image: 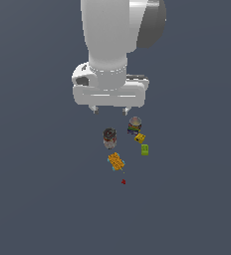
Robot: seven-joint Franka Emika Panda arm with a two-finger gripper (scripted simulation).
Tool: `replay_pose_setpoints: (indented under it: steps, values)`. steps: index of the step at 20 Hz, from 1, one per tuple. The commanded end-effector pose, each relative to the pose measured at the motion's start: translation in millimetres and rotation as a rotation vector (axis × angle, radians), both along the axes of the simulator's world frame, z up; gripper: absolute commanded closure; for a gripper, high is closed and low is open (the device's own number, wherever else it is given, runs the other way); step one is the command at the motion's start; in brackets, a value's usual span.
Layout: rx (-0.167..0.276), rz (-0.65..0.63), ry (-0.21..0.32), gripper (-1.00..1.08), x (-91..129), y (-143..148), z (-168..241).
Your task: Pick up a designated object from a clutter of objects.
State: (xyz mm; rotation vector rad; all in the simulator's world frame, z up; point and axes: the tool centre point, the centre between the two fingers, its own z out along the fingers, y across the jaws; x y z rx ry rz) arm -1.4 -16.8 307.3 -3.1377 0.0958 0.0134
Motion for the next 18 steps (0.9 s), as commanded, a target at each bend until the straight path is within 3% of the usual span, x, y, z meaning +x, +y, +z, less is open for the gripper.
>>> replay_pose_setpoints:
  steps: [1,11,18]
  values:
    - [0.0,0.0,0.0,-0.92,0,0,0]
    - [0.031,0.005,-0.011,-0.92,-1,16,6]
    - [0.026,0.003,-0.01,-0.92,2,20,-3]
